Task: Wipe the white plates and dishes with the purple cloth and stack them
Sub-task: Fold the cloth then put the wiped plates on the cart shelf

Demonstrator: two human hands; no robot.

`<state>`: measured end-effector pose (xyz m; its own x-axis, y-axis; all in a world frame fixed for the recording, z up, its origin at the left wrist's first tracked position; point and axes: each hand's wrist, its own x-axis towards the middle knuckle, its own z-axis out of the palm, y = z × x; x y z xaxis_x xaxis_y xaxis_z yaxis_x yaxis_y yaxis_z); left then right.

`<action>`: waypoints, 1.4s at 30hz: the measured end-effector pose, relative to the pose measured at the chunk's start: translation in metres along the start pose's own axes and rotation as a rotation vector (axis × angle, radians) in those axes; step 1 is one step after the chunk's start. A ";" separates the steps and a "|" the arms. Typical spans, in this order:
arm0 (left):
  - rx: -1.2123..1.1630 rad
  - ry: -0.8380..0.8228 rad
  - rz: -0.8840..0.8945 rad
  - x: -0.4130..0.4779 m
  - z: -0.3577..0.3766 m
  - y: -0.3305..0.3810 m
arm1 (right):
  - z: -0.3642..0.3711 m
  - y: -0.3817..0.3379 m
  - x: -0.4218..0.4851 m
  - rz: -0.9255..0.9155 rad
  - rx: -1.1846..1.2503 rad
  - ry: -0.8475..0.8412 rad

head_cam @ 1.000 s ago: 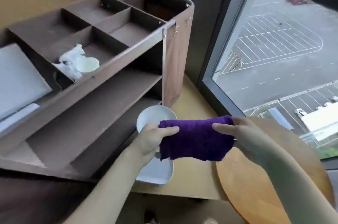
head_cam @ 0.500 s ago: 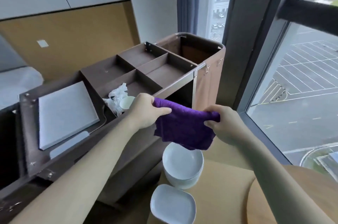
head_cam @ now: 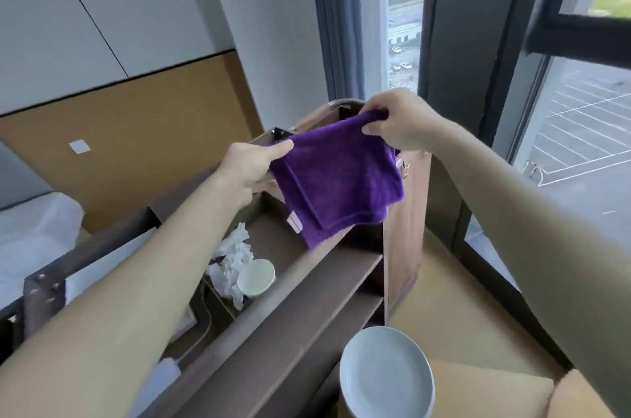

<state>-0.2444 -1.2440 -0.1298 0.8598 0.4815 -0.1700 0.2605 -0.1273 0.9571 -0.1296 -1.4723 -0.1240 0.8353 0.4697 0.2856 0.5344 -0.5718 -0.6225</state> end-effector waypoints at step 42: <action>0.678 -0.629 -0.281 -0.184 0.043 -0.463 | 0.322 0.157 -0.479 1.032 0.276 -0.253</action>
<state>-0.5047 -1.3110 -0.5515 0.7539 0.0432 -0.6555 0.5212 -0.6467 0.5568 -0.4867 -1.5703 -0.5936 0.7965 -0.0056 -0.6046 -0.4801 -0.6136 -0.6268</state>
